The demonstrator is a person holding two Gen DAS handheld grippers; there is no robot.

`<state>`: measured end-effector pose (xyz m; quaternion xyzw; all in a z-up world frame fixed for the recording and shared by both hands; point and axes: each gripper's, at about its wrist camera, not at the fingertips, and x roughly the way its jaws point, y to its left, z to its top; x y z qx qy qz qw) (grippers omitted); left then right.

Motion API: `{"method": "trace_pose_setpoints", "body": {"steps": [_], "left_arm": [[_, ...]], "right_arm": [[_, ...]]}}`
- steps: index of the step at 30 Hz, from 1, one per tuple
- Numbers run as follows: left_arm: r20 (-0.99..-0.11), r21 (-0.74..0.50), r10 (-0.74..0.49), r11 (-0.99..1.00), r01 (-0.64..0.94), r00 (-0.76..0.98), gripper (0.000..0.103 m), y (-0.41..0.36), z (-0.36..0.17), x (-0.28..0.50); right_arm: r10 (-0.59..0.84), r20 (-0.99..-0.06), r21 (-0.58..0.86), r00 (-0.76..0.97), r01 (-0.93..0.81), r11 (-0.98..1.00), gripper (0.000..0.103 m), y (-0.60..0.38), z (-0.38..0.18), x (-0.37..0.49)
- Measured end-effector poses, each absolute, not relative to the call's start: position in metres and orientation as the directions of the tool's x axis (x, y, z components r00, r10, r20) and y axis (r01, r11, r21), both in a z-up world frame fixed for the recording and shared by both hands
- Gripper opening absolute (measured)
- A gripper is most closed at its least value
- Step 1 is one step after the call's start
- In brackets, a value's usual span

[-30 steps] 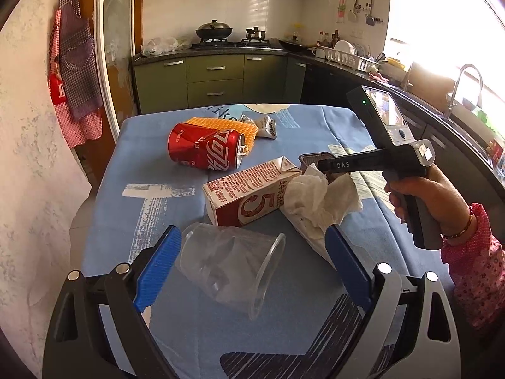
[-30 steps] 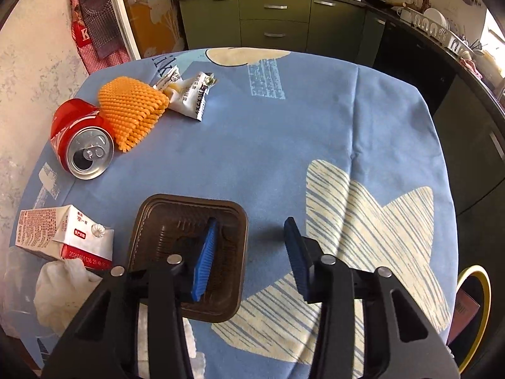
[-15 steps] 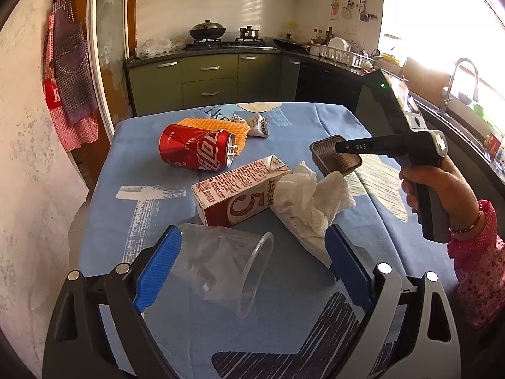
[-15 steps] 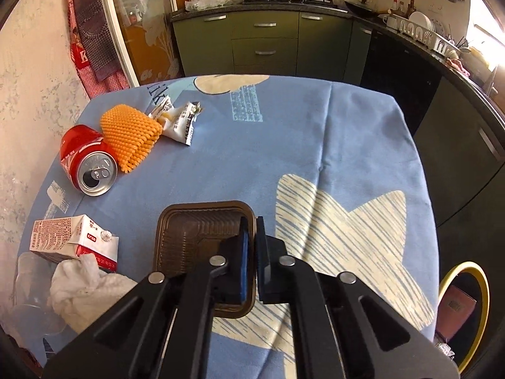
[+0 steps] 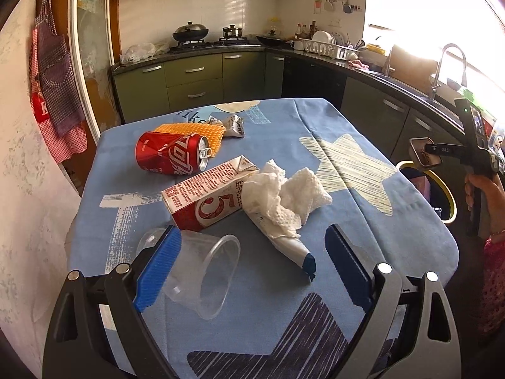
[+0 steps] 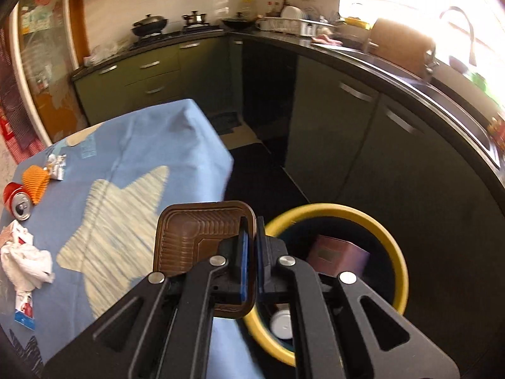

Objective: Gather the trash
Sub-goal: 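Carry the brown tray with the right tool over the bin and release, then grasp the crumpled white tissue with the left tool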

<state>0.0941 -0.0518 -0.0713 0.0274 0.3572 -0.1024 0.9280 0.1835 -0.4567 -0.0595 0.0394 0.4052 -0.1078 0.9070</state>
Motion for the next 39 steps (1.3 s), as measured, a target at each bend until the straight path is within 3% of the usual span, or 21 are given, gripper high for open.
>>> {"method": "trace_pose_setpoints", "body": {"steps": [4, 8, 33, 36, 39], "left_arm": [[-0.675, -0.011, -0.173, 0.974, 0.225, 0.717, 0.091, -0.061, -0.071, 0.096], [-0.680, -0.007, -0.175, 0.973, 0.233, 0.712, 0.091, -0.066, -0.071, 0.097], [-0.743, -0.010, -0.189, 0.962, 0.272, 0.642, 0.091, -0.096, -0.086, 0.159], [-0.763, 0.013, -0.155, 0.967, 0.256, 0.627, 0.082, -0.100, -0.092, 0.173], [-0.787, 0.001, -0.152, 0.969, 0.248, 0.598, 0.067, -0.102, -0.100, 0.184]], "right_arm": [[-0.224, -0.774, -0.036, 0.592, 0.312, 0.949, 0.005, -0.497, -0.079, 0.176], [-0.259, -0.772, -0.028, 0.580, 0.377, 0.926, 0.031, -0.521, -0.088, 0.168], [-0.145, -0.733, 0.065, 0.664, 0.281, 0.958, 0.042, -0.502, -0.081, 0.134], [-0.139, -0.733, 0.075, 0.666, 0.282, 0.956, 0.042, -0.504, -0.083, 0.131], [-0.135, -0.737, 0.086, 0.662, 0.290, 0.953, 0.043, -0.509, -0.087, 0.130]]}}
